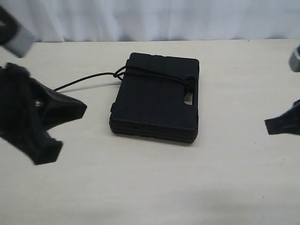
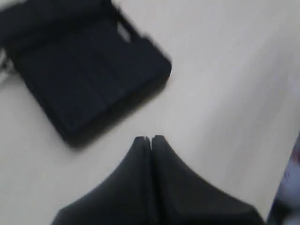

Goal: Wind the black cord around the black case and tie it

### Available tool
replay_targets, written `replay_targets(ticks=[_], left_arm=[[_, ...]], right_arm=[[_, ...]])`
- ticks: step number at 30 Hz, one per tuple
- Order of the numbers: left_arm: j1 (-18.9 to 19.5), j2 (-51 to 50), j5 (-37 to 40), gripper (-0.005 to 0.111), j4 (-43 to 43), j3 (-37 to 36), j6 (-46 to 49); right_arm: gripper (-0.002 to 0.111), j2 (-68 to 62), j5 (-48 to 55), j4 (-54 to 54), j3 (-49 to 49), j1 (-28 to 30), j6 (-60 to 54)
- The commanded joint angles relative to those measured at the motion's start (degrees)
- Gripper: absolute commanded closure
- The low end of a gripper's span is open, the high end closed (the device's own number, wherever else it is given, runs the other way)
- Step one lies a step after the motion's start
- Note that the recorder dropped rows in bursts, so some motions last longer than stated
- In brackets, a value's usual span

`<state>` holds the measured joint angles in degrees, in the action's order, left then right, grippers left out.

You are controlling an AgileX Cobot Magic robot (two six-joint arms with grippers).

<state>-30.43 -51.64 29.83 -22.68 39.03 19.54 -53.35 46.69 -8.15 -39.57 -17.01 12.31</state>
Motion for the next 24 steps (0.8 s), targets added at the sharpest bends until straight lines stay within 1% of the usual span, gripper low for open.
replay_targets(ticks=[1,2,4,6,13,18,22,24], left_arm=[[-3.9,15.9,-32.3,0.107,-2.9,-12.9,1.5],[-4.2,17.6,-38.5,0.107,-2.9,-15.5,1.5],[-4.2,20.1,-46.2,0.107,-2.9,-18.7,1.5],[-4.2,21.9,-49.5,0.107,-2.9,-20.2,1.5],[-4.2,24.0,-50.1,0.107,-2.9,-20.6,1.5],[-4.2,24.0,-50.5,0.107,-2.4,-20.9,1.5],[-4.2,24.6,-54.2,0.107,3.2,-25.6,1.5],[-4.2,26.0,-56.0,0.107,5.9,-30.2,1.5]], right_arm=[[0.102,16.9,-21.0,3.7,11.4,0.2,-1.0],[0.102,19.9,-26.0,3.7,13.7,0.2,-1.0],[0.102,25.4,-34.7,3.7,18.8,0.2,-1.0],[0.102,29.4,-36.8,3.7,22.0,0.2,-1.0],[0.102,42.3,-36.9,3.7,27.7,0.2,-1.0],[0.102,46.2,-38.2,4.4,28.6,-1.1,-1.0],[0.102,49.5,-39.6,5.0,31.4,-1.2,-1.0],[0.102,52.0,-40.0,5.0,34.0,-1.2,-1.0]])
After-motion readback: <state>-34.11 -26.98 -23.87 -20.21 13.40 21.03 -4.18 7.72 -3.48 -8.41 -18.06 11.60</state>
